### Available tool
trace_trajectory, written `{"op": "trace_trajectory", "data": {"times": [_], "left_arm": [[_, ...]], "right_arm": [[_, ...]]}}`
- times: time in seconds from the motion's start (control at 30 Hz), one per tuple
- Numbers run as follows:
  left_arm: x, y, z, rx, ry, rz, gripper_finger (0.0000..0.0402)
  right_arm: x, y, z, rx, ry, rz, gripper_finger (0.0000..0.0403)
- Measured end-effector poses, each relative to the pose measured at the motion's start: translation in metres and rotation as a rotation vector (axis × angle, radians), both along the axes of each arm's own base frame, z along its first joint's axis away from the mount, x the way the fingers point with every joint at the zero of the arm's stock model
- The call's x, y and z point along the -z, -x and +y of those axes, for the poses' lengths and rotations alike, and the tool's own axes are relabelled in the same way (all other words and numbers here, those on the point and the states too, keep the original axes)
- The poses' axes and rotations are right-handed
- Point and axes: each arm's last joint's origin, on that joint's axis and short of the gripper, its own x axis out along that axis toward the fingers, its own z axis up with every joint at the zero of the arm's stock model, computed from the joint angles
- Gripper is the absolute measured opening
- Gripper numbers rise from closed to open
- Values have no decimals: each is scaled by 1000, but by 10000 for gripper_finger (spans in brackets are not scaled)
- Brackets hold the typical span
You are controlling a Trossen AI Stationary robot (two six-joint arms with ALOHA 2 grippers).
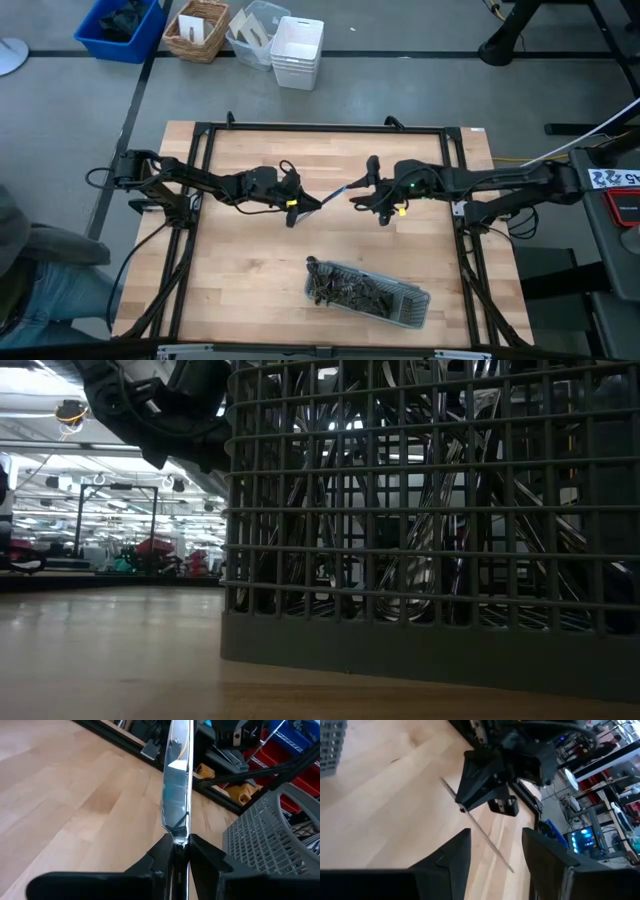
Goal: Sort silverware
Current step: Put the knife into the gray silverware rack
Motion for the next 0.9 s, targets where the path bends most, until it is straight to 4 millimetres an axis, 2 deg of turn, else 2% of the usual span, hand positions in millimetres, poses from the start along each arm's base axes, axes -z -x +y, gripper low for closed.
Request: {"op": "trace_trajectory", "data": {"times": [0.37,0.7,0.9], "left_arm": [[0,0,0,1,0,0,49],[0,0,0,3,13,-1,49],[0,0,-1,3,16,2,49]], "right_arm": [[15,-12,-2,11,123,57,177],[15,-12,-3,9,150,60,177],[20,-19,-3,9,151,52,177]]}}
